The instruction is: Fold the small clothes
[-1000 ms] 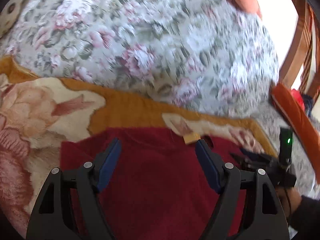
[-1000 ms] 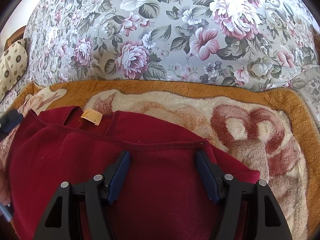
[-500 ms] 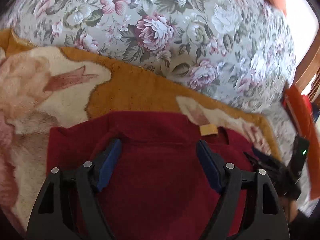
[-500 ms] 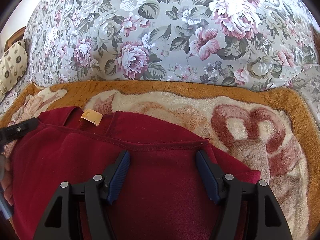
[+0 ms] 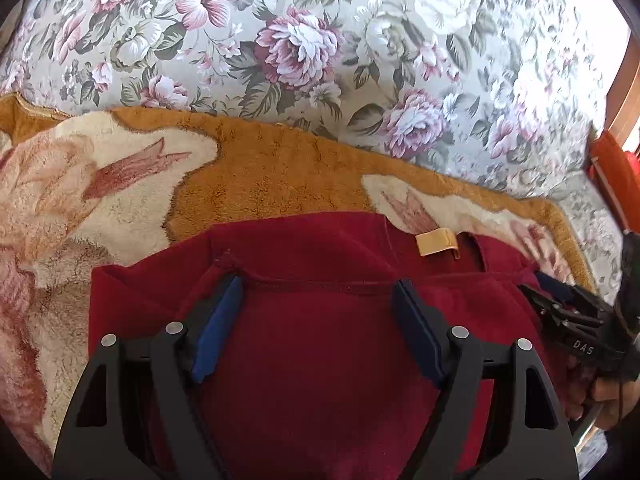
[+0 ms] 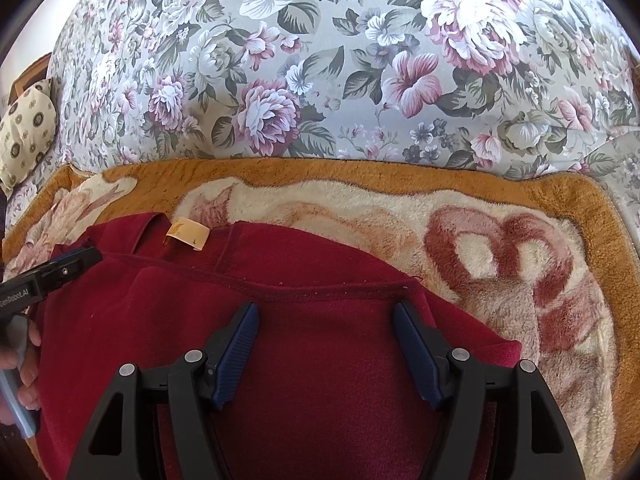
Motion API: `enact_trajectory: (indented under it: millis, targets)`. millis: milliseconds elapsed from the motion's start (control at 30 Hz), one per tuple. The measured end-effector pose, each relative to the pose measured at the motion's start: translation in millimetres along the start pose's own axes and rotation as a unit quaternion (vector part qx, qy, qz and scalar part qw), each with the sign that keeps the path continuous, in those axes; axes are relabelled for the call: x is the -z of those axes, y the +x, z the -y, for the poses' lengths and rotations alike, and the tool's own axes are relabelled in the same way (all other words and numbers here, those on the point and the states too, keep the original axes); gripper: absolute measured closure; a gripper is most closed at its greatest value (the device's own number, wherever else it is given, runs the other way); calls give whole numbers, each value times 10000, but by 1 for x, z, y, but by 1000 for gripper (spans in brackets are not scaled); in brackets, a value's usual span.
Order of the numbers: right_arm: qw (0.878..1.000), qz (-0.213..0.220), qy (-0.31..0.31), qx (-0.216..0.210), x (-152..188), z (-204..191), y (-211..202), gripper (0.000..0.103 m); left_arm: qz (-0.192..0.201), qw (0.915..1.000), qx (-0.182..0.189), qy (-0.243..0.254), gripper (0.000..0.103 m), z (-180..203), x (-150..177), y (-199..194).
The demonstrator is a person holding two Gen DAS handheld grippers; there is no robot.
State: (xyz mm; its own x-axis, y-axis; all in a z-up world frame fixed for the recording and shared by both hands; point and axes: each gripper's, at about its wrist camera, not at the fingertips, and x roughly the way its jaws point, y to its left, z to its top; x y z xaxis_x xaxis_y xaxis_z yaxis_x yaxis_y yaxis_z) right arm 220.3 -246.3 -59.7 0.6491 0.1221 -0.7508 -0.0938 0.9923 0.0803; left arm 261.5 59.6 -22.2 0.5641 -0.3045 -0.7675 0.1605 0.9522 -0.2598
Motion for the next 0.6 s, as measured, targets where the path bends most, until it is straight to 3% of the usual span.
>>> enact_trajectory:
  millis: [100,167,267,367,433,600]
  targets:
    - [9997,-175,-88,130,-4,-5,-3,38,-288,9995,-132,34,26,6,-13,-16]
    - [9990,-390,-101,204,-10,-8,-16,41,49,9996,105,-273,25,-2,-16,-59]
    - [9996,-44,184,208,-5,-9,-65,41,382,9981,206,-427,25,-17,1,-110]
    - [9991,305,183,241,27,-26,-113,41,405,9977,223,-487,25,-33,44,-149]
    - [9985,461,39,307,59,-46,-138,41,390,9967,428,-575,25,-39,85,-170]
    - [9985,486,-200,128,135,-90,-164,41,156,9939,834,-701,25,-34,162,-179]
